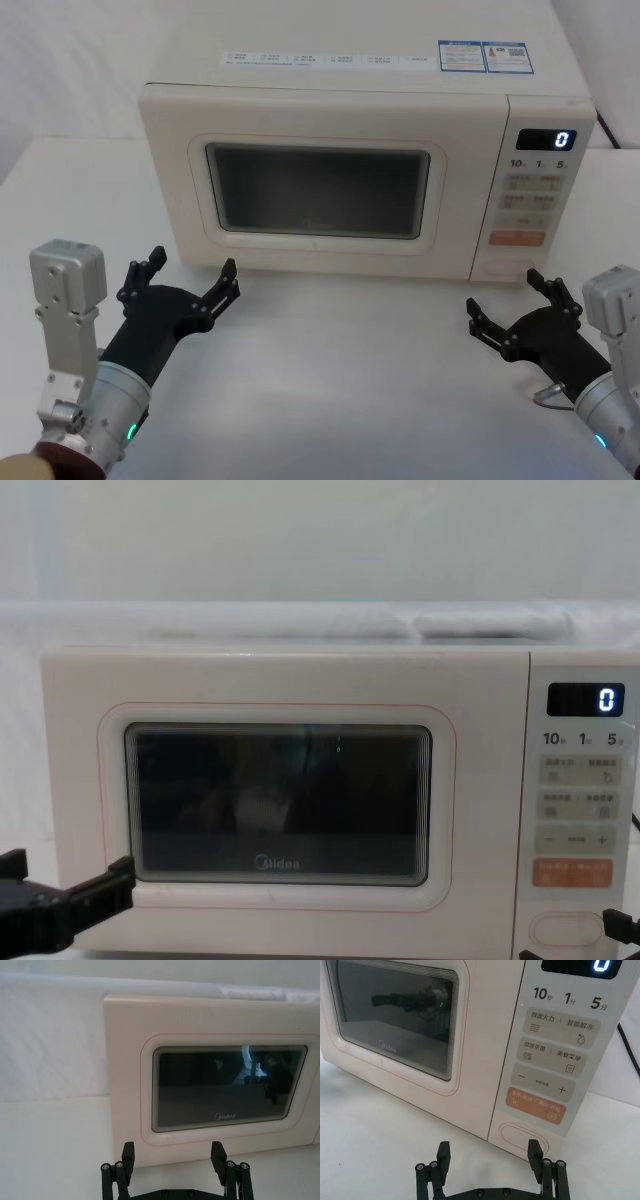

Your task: Press the button to open the microwave door with one hand; close the microwave door with the other hand.

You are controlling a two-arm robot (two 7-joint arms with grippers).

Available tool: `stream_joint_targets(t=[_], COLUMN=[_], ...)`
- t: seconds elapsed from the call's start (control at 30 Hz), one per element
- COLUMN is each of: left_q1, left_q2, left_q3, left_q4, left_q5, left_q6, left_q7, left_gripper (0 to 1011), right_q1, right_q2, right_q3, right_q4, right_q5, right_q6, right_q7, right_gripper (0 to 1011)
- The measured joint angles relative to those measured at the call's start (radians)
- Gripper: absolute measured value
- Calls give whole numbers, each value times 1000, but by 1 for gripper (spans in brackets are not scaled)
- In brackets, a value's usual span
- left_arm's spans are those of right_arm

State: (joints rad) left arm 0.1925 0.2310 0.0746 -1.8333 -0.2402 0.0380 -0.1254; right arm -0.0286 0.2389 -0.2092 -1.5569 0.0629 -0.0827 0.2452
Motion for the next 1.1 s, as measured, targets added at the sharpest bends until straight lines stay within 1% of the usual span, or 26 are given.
stream_joint_targets(t=[0.17,0.33,1.1], left_q1=[4,6,4], left_q2=[-8,-16,-14], left_q3=[-6,-8,-7], left_q4=[9,20,18], left_q5=[10,26,22], left_q6=[3,20,20], left_q7=[0,5,5], left_gripper=[1001,1001,1001], right_q1=[0,0,0], right_q2=[0,0,0], right_q3=[0,0,0], right_q4=[0,0,0], right_q5=[0,0,0], right_q6=[0,0,0], right_q7=[0,0,0], right_gripper=[1002,1002,1002])
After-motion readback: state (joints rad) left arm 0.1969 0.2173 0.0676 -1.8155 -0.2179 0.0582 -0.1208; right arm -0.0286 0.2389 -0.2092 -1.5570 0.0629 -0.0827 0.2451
